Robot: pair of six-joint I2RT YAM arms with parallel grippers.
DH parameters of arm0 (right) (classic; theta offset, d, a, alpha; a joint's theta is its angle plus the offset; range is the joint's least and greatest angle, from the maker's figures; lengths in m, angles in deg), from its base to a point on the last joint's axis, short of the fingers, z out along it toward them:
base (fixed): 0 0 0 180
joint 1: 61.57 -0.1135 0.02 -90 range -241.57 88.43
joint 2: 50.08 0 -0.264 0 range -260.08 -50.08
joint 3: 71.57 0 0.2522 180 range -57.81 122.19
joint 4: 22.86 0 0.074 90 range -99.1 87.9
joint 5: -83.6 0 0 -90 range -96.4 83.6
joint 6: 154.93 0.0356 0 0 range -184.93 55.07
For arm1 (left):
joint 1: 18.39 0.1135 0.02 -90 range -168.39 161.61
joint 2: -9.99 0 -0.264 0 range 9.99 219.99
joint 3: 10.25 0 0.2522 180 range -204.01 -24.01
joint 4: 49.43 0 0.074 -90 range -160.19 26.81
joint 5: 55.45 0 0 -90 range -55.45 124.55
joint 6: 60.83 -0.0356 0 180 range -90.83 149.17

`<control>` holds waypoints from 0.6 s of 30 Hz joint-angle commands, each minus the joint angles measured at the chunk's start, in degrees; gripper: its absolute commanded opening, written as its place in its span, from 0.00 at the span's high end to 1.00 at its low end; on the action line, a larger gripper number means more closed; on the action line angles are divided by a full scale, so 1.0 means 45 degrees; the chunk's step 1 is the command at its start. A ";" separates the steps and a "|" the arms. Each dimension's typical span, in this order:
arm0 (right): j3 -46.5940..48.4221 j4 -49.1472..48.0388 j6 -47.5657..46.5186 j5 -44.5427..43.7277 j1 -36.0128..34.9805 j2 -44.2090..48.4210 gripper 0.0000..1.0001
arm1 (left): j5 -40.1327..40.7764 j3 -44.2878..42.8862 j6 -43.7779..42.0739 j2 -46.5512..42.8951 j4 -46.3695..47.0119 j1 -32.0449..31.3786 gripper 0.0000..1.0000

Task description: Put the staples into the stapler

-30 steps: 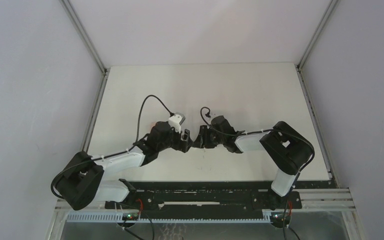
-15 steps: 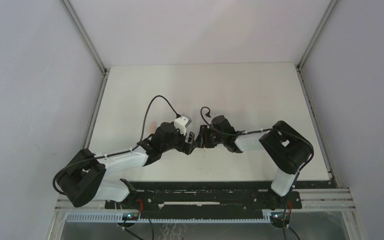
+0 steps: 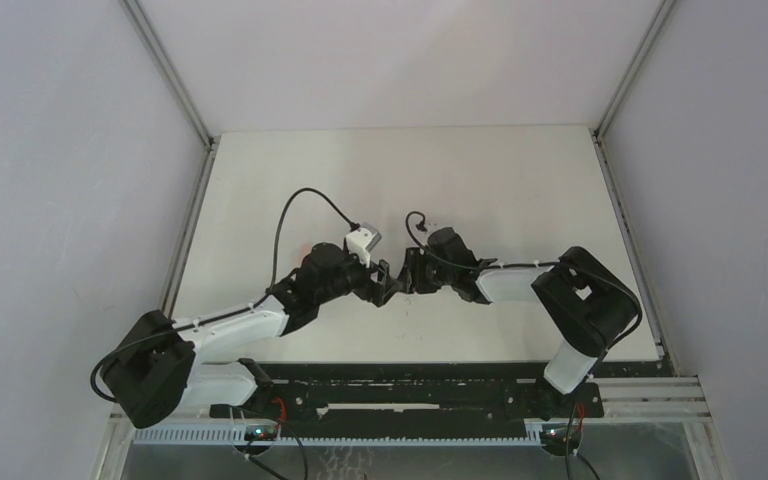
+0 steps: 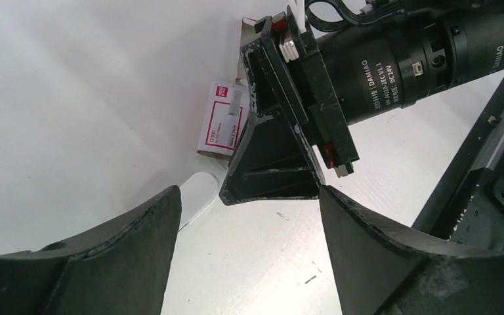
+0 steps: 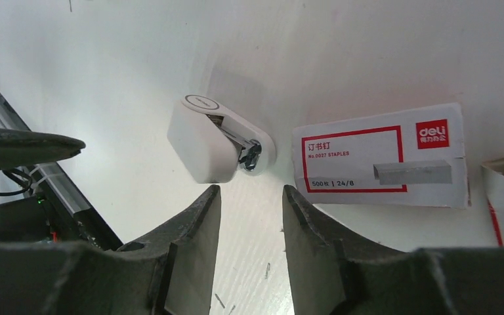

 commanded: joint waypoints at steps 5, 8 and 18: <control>-0.0334 0.1510 -0.1153 -0.1366 0.0239 0.2526 0.60 | 0.0689 0.0033 0.0524 -0.0787 0.0704 0.0413 0.16; -0.0785 0.2189 -0.1631 -0.1808 0.0555 0.3754 0.59 | 0.0244 -0.0077 0.1051 -0.0061 0.1408 0.1082 0.14; -0.2186 0.3542 -0.2085 -0.1724 0.1710 0.7889 0.53 | -0.2105 -0.0850 0.0691 0.3903 0.3397 0.1626 0.17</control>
